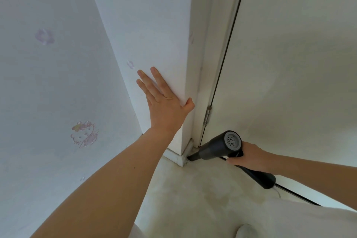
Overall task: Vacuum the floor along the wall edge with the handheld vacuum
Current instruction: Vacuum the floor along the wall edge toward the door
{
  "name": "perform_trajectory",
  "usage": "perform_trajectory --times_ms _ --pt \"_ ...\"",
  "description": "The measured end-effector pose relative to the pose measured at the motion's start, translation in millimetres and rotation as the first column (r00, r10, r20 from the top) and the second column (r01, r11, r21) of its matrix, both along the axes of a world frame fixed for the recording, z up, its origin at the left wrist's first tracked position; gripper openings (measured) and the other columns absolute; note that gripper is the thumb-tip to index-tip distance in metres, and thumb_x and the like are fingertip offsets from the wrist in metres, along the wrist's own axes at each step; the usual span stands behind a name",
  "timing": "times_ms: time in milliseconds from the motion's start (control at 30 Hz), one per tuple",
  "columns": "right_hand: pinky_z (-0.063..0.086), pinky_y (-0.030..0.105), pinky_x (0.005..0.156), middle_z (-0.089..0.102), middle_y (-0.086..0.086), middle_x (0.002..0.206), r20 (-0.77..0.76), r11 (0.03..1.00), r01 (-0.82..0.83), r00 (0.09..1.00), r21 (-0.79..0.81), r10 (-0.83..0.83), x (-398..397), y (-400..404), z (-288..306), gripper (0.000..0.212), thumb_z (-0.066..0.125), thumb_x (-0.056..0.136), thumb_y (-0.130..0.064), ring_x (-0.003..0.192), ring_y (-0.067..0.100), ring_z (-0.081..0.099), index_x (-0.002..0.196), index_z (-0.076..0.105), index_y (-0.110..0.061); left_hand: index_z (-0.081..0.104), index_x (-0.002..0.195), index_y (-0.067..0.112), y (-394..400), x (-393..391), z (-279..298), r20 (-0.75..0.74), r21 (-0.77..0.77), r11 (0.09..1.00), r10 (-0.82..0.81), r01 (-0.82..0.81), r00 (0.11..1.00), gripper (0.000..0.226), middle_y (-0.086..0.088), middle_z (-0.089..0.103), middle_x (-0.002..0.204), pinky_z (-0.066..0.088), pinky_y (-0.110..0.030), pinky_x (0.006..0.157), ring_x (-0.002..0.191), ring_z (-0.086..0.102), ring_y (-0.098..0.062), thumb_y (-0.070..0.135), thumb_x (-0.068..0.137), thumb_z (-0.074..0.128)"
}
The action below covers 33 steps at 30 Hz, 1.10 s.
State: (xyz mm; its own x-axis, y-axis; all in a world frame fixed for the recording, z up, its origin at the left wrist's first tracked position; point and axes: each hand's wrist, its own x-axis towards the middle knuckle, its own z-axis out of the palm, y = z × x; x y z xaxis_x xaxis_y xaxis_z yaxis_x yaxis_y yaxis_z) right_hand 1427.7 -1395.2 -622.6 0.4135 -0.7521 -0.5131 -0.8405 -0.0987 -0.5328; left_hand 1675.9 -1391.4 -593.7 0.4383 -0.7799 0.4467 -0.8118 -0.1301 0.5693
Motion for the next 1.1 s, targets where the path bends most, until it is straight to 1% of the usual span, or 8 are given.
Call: perform_trajectory --times_ms 67,167,333,467,600,767,933,1100 --pt "0.045 0.020 0.070 0.064 -0.002 0.087 -0.005 1.000 -0.005 1.000 -0.010 0.005 0.3 0.3 -1.0 0.016 0.067 0.082 -0.024 0.077 0.010 0.057 0.087 0.054 -0.030 -0.022 0.149 0.009 0.0 -0.2 0.0 -0.005 0.000 1.000 -0.001 0.001 1.000 0.125 -0.032 -0.019 0.156 0.010 -0.049 0.118 0.144 -0.012 -0.053 0.053 0.077 0.070" --pt "0.044 0.016 0.066 0.062 -0.007 0.085 0.017 1.000 -0.006 1.000 -0.024 0.006 1.9 3.1 -2.0 0.018 0.066 0.083 -0.024 0.076 0.006 0.056 0.088 0.052 -0.033 -0.022 0.150 0.011 -0.7 -0.2 -0.2 0.000 0.000 1.000 0.000 0.000 1.000 0.125 -0.032 -0.019 0.156 0.014 -0.051 0.118 0.144 -0.011 -0.053 0.054 0.077 0.070" --pt "0.045 0.019 0.070 0.064 -0.002 0.090 -0.004 1.000 -0.024 1.000 -0.016 0.024 -0.5 4.0 -4.0 0.023 0.067 0.082 -0.025 0.078 0.010 0.058 0.102 0.057 -0.023 -0.022 0.150 0.011 0.4 -0.9 0.2 -0.002 0.002 1.000 0.005 -0.005 1.000 0.125 -0.033 -0.018 0.156 0.016 -0.051 0.118 0.144 -0.009 -0.053 0.054 0.077 0.070" --pt "0.044 0.015 0.065 0.063 -0.005 0.084 -0.019 0.999 -0.037 0.999 -0.026 0.037 -2.9 3.4 -5.0 0.017 0.068 0.082 -0.025 0.073 0.005 0.056 0.093 0.054 -0.028 -0.022 0.150 0.011 0.6 -0.4 0.3 0.004 0.005 1.000 -0.002 0.002 1.000 0.125 -0.032 -0.018 0.156 0.022 -0.055 0.117 0.145 -0.010 -0.053 0.055 0.077 0.069" --pt "0.041 0.012 0.060 0.059 -0.010 0.077 -0.028 0.997 -0.072 0.997 -0.034 0.071 -1.3 5.8 -7.4 0.020 0.068 0.082 -0.025 0.069 0.002 0.054 0.084 0.049 -0.033 -0.022 0.150 0.011 0.7 -0.2 0.2 -0.001 0.007 1.000 0.001 -0.001 1.000 0.125 -0.032 -0.018 0.157 0.023 -0.055 0.116 0.145 -0.010 -0.053 0.055 0.077 0.070" --pt "0.041 0.014 0.061 0.060 -0.011 0.075 -0.032 0.996 -0.072 0.997 -0.050 0.071 -1.0 4.7 -8.0 0.019 0.068 0.081 -0.026 0.067 0.002 0.055 0.084 0.050 -0.032 -0.023 0.149 0.012 0.9 0.0 1.1 0.000 0.015 1.000 -0.003 0.003 1.000 0.125 -0.032 -0.019 0.156 0.022 -0.054 0.116 0.144 -0.010 -0.053 0.056 0.077 0.069" --pt "0.039 0.012 0.056 0.058 -0.011 0.071 -0.049 0.993 -0.102 0.994 -0.055 0.099 -1.0 6.8 -6.9 0.022 0.068 0.082 -0.026 0.064 0.002 0.054 0.080 0.047 -0.034 -0.022 0.149 0.014 1.5 0.0 1.5 0.016 0.012 1.000 0.008 -0.008 1.000 0.124 -0.033 -0.016 0.157 0.028 -0.057 0.115 0.144 -0.008 -0.054 0.056 0.077 0.069" --pt "0.039 0.012 0.057 0.057 -0.011 0.072 -0.051 0.992 -0.114 0.992 -0.051 0.112 -0.5 9.6 -5.7 0.023 0.068 0.082 -0.026 0.064 0.002 0.053 0.080 0.046 -0.035 -0.024 0.149 0.015 1.2 -0.2 1.6 0.014 0.014 1.000 0.007 -0.007 1.000 0.124 -0.032 -0.017 0.156 0.028 -0.058 0.115 0.144 -0.009 -0.054 0.056 0.077 0.068"
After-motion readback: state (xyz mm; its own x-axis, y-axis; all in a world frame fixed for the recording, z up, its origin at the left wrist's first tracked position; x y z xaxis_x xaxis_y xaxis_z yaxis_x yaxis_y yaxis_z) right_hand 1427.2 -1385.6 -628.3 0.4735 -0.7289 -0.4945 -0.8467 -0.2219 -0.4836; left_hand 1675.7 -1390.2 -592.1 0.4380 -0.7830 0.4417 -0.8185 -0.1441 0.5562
